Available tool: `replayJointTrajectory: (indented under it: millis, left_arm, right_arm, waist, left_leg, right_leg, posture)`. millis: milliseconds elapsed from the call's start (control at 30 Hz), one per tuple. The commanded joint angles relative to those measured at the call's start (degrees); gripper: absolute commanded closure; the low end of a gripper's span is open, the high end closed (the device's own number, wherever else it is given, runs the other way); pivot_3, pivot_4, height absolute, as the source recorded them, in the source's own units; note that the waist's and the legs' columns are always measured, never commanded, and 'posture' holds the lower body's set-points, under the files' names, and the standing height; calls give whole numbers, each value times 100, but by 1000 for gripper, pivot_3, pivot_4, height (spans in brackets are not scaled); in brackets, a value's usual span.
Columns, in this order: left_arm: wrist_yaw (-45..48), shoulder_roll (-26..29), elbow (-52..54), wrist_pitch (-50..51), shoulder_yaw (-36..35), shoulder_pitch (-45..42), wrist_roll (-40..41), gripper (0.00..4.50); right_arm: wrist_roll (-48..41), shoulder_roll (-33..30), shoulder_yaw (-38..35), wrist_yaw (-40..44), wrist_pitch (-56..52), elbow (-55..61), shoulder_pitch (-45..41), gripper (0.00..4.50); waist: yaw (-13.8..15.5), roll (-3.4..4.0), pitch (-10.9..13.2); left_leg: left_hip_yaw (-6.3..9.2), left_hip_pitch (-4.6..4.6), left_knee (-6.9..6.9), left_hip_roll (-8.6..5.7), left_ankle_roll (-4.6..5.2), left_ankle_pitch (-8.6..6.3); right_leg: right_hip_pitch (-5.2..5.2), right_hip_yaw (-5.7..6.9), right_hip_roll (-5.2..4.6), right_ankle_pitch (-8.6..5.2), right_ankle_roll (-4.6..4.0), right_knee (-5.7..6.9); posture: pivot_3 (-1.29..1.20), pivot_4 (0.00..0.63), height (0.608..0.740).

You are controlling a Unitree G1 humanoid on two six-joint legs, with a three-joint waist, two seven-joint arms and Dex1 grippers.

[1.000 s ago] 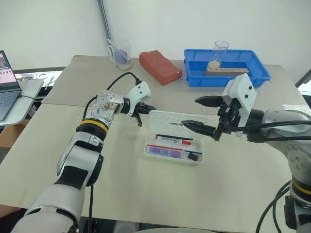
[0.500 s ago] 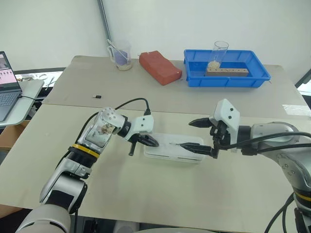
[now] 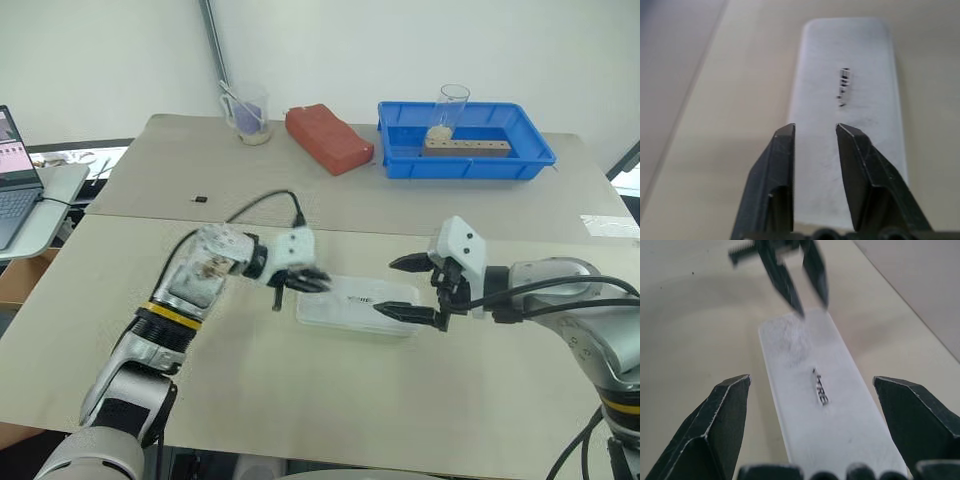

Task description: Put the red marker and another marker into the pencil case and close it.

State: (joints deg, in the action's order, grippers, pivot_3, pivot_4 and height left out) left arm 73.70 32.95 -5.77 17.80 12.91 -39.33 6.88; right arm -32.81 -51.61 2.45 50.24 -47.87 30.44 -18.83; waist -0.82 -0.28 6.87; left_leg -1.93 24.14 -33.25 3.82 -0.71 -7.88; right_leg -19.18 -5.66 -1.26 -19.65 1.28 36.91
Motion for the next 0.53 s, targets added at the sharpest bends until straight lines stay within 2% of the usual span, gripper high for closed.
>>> replayJointTrajectory:
  millis: [33, 167, 200, 333, 533]
  left_arm:
    - [-87, 610, 679, 481, -842, 442, 436, 2241]
    - [-187, 1192, 1361, 978, -1411, 1237, 834, 391]
    - [-245, 1322, 1485, 1017, -1516, 1433, 837, 49]
    - [-711, 1444, 1784, 1021, -1849, 1863, 849, 49]
    - [-1220, 1358, 1774, 979, -1812, 1893, 784, 49]
  right_arm:
    - [172, -230, -443, 240, 479, -328, 191, 177]
    - [334, -359, -682, 399, 872, -696, 443, 177]
    - [379, -406, -740, 443, 958, -755, 513, 177]
    - [401, -476, -964, 524, 1065, -794, 758, 177]
    - [458, -369, -992, 432, 1090, -801, 816, 177]
  waist:
    - [-31, 2, -1]
    - [-64, 0, 1]
    - [-54, -2, 1]
    - [17, -9, 6]
    - [12, -13, 6]
  left_leg:
    - [0, 0, 4, 1, 0, 0]
    - [-4, -32, 26, 4, 0, 0]
    - [-4, -33, 26, 4, -1, 0]
    - [-7, -36, 24, 2, -2, 0]
    - [-21, -36, 26, 1, -2, -1]
  right_leg:
    - [-2, 0, 0, 0, 0, 0]
    - [12, -2, -1, -1, 1, -2]
    - [14, -2, -2, -2, 1, -1]
    - [9, 3, -12, -2, 1, -8]
    - [11, 2, -22, 0, -2, -12]
  posture:
    - [0, 150, 740]
    - [0, 150, 740]
    - [0, 150, 740]
    - [0, 150, 740]
    - [0, 150, 740]
